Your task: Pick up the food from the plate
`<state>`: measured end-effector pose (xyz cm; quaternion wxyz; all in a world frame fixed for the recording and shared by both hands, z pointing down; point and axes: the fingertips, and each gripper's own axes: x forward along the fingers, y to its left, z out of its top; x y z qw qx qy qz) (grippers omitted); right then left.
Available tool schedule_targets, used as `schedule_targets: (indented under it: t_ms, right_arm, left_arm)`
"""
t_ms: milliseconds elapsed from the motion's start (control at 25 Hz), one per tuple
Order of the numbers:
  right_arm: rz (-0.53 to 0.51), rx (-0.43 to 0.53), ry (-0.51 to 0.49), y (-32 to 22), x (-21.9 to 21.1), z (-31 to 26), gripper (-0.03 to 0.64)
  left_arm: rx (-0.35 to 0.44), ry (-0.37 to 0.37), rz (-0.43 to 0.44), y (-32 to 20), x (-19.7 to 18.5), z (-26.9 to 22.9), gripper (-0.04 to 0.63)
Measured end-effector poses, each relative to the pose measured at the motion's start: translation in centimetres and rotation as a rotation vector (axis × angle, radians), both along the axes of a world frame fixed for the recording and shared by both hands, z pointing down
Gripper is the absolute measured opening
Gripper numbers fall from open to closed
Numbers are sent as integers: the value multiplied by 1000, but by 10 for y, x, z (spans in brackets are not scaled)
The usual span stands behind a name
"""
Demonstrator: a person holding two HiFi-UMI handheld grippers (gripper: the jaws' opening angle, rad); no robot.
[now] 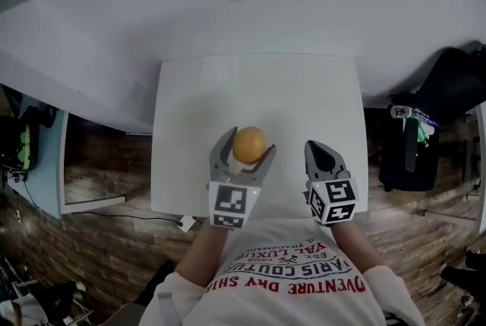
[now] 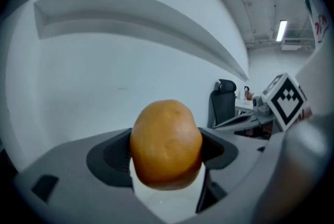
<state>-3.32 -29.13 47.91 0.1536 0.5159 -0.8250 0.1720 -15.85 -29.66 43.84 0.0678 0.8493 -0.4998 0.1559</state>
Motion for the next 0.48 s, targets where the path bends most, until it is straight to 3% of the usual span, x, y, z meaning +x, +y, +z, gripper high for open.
schedule_targets:
  t_ms: [280, 480]
  right_arm:
    - [8, 119, -37, -10, -14, -49, 8]
    - [12, 192, -40, -16, -22, -72, 8]
  left_arm:
    - [215, 83, -44, -2, -26, -75, 371]
    - [267, 117, -91, -7, -44, -94, 371]
